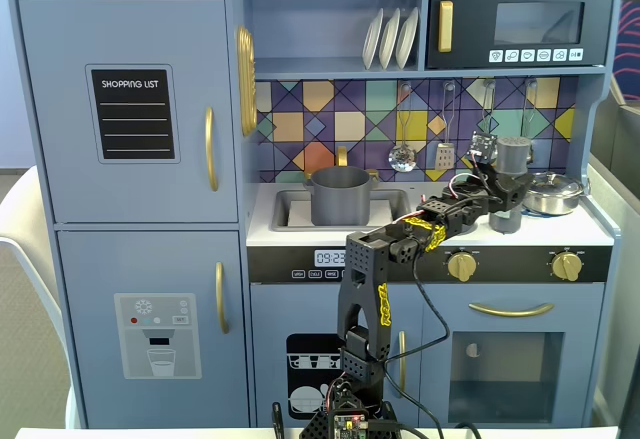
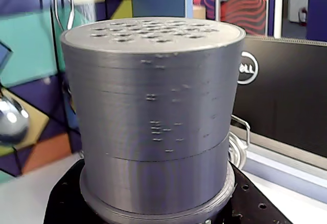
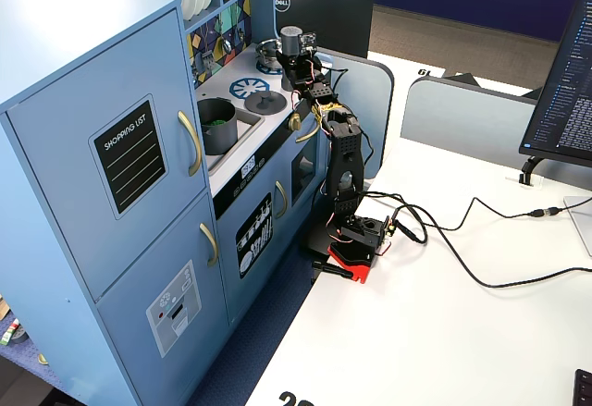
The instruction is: Put salt in the gray recipient
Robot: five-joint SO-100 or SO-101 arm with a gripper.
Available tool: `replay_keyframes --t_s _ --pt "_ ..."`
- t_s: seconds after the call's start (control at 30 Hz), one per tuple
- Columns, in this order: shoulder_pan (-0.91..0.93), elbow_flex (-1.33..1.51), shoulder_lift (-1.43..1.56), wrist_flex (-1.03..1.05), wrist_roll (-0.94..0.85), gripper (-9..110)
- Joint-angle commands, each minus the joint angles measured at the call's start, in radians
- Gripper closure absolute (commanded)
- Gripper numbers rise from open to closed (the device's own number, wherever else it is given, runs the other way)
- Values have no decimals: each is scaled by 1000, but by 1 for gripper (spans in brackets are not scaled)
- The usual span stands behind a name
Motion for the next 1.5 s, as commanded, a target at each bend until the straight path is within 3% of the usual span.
replay_keyframes --t_s 0.0,0.23,0.53,0.7,0.9,1.13,1.33,1.47 --pt "-20 -21 179 -31 114 101" --pt "-146 -71 451 347 541 101" --pt "-456 -153 601 787 1358 101" --pt "-664 -216 568 897 1766 101" --pt "-877 -244 512 890 2114 101" --pt "-974 -202 486 730 2249 102" --pt "-928 -354 380 1062 2393 102" --pt "-982 -304 390 914 2378 102"
